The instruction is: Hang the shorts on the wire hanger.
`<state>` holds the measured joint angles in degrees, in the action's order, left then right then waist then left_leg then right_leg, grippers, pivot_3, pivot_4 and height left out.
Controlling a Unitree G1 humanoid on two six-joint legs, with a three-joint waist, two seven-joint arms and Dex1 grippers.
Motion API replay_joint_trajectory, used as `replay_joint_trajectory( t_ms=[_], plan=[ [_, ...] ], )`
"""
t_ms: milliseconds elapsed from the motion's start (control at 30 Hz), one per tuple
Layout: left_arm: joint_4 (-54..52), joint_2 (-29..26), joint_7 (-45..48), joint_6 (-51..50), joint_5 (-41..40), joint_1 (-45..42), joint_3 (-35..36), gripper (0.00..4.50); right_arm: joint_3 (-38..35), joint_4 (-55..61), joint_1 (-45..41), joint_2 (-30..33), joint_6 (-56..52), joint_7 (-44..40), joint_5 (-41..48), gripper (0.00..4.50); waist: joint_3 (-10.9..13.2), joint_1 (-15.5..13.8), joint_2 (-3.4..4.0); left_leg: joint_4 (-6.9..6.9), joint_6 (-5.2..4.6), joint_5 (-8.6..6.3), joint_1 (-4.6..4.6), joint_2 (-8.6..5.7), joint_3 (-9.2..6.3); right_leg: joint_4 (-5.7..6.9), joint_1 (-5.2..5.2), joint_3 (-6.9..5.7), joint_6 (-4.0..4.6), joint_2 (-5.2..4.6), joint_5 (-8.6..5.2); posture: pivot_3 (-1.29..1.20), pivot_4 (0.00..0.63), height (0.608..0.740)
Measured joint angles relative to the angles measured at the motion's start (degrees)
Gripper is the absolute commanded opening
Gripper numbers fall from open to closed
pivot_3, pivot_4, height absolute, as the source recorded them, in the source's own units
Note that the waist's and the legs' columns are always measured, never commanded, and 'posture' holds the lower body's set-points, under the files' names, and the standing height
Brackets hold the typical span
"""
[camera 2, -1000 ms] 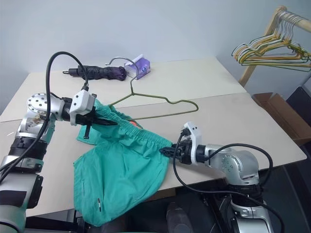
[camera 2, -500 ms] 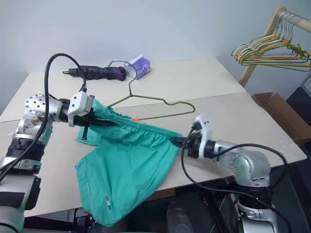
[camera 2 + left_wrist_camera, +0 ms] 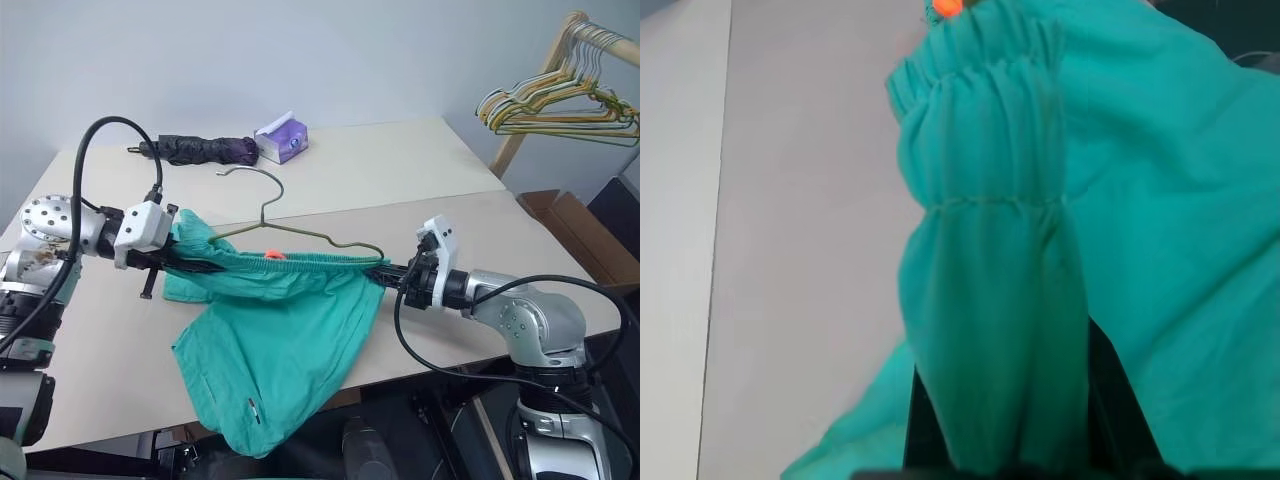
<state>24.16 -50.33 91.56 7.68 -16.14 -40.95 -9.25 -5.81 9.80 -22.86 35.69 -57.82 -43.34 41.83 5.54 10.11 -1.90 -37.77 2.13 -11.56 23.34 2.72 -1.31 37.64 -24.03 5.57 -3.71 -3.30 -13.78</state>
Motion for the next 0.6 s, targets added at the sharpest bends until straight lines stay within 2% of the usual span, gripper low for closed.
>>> replay_joint_trajectory(
  t_ms=[233, 400, 600],
  plan=[
    [3.3, -1.5, 0.0, 2.5, 0.1, -0.7, -1.8, 0.01, 4.7, -0.3, 1.0, 4.0, 7.4, -3.7, -0.4, 0.03, 0.0, -0.3, 0.0, 0.0, 0.0, 0.0, 0.0, 0.0, 0.01, 0.0, -0.01, 0.0, 0.0, 0.0, 0.0, -0.09, 0.038, 0.74],
    [5.9, -3.5, 0.0, 5.5, -0.2, -2.0, -5.7, 0.01, 7.7, -0.3, 1.7, 5.8, 11.6, -5.3, -0.7, 0.03, 0.0, -0.5, 0.0, 0.0, 0.0, 0.0, 0.0, 0.0, 0.02, -0.01, -0.01, 0.0, -0.01, 0.0, -0.01, -0.09, 0.04, 0.74],
    [8.5, -3.8, 0.0, 7.1, -1.1, -2.9, -8.8, 0.01, 11.6, -0.1, 3.9, 7.7, 22.5, -6.5, -7.5, 0.03, 0.0, -1.0, -0.01, 0.0, 0.0, 0.0, 0.02, 0.0, 0.06, 0.0, -0.06, 0.02, -0.01, 0.0, -0.01, -0.1, 0.04, 0.74]
  ],
)
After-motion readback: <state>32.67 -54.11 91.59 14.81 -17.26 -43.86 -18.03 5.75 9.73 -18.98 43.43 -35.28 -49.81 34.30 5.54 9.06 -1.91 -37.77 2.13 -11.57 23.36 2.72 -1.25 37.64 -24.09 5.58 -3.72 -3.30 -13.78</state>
